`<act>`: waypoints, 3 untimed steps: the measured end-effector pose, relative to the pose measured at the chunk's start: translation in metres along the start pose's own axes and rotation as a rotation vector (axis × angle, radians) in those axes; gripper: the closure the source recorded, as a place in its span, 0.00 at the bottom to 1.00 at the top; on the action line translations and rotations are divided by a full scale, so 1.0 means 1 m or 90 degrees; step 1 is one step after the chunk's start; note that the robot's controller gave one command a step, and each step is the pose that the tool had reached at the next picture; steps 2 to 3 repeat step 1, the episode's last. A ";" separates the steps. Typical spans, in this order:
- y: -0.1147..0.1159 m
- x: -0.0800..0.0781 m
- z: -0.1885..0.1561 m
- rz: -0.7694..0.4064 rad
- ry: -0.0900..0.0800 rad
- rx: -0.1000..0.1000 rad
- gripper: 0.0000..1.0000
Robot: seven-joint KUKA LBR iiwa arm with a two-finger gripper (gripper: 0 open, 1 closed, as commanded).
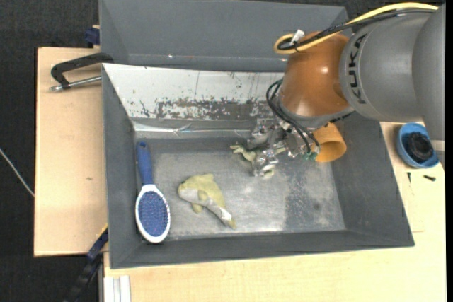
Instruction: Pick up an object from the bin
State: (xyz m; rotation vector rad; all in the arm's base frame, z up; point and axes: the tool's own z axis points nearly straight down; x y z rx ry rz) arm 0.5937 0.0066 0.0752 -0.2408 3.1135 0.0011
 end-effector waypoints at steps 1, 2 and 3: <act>-0.001 0.021 -0.163 -0.078 0.003 0.000 1.00; -0.001 0.021 -0.163 -0.078 0.003 0.000 1.00; -0.001 0.021 -0.163 -0.078 0.003 0.000 1.00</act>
Offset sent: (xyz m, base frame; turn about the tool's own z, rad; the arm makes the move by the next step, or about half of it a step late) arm -0.0256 -0.0053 0.1567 -0.1231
